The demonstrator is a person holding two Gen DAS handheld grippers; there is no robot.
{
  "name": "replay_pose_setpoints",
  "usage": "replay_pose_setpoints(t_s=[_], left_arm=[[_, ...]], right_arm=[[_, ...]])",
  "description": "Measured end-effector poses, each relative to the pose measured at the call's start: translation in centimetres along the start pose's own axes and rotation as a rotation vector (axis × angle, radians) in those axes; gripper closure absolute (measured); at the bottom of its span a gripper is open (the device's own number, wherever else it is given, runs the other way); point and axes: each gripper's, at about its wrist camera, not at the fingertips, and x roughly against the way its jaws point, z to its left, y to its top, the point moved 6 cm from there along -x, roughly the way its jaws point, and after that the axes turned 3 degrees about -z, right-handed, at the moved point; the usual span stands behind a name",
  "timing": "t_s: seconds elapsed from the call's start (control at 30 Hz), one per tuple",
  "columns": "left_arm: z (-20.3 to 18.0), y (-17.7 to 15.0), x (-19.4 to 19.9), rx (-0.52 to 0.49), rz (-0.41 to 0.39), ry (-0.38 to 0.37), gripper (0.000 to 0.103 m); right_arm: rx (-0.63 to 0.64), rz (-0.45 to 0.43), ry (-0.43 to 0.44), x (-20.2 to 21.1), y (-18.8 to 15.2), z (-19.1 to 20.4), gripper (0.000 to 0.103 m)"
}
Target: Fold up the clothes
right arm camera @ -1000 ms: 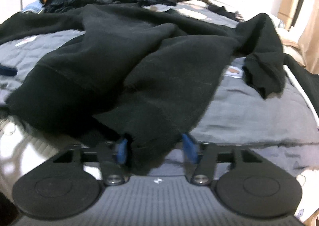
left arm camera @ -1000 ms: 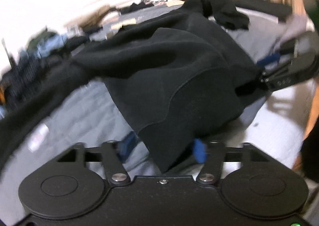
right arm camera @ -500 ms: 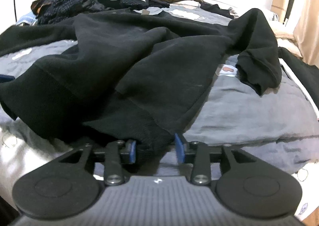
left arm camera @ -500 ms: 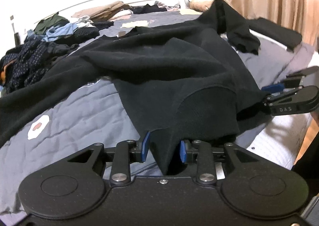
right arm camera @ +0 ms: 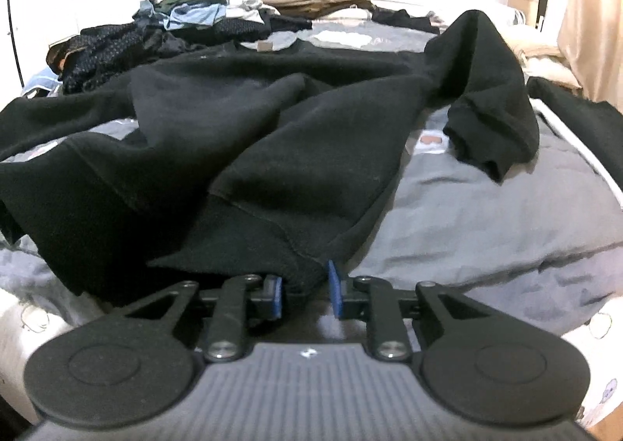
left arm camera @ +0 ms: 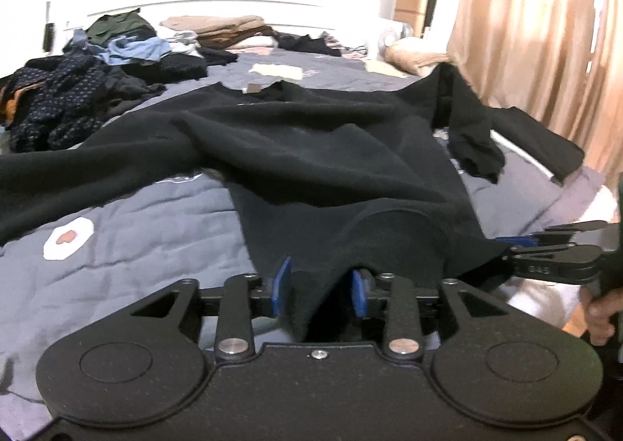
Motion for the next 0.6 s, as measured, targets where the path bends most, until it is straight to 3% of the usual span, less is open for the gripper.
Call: replay_pose_setpoints(t_s=[0.07,0.23,0.33,0.37,0.43,0.47,0.6], left_arm=[[0.0,-0.4,-0.4,-0.031,0.021,0.029,0.046],[-0.7,-1.8,-1.8,-0.131,0.071,0.071,0.046],[-1.2,-1.8,-1.8,-0.154,0.050,0.038,0.081],[-1.3,-1.6,-1.6,-0.139,0.041,0.025,0.086],[-1.1,-1.2,-1.2,-0.118,0.027,0.019,0.091],[-1.0,-1.0,-1.0,-0.113,0.021,0.024,0.092],[-0.1,0.0,-0.3,-0.092,0.000,0.050,0.096]], right_arm=[[0.019,0.013,-0.005,-0.3,-0.1,0.2,0.077],[0.096,0.023,-0.027,-0.8,-0.6,0.9,0.078],[0.038,0.012,-0.007,-0.4,-0.1,0.1,0.081],[0.021,0.006,-0.001,-0.2,0.0,0.0,0.082],[-0.001,-0.006,0.006,0.3,0.2,-0.3,0.084],[-0.013,-0.018,0.010,0.6,0.3,-0.4,0.096],[-0.043,-0.078,-0.021,1.9,1.1,-1.4,0.096]])
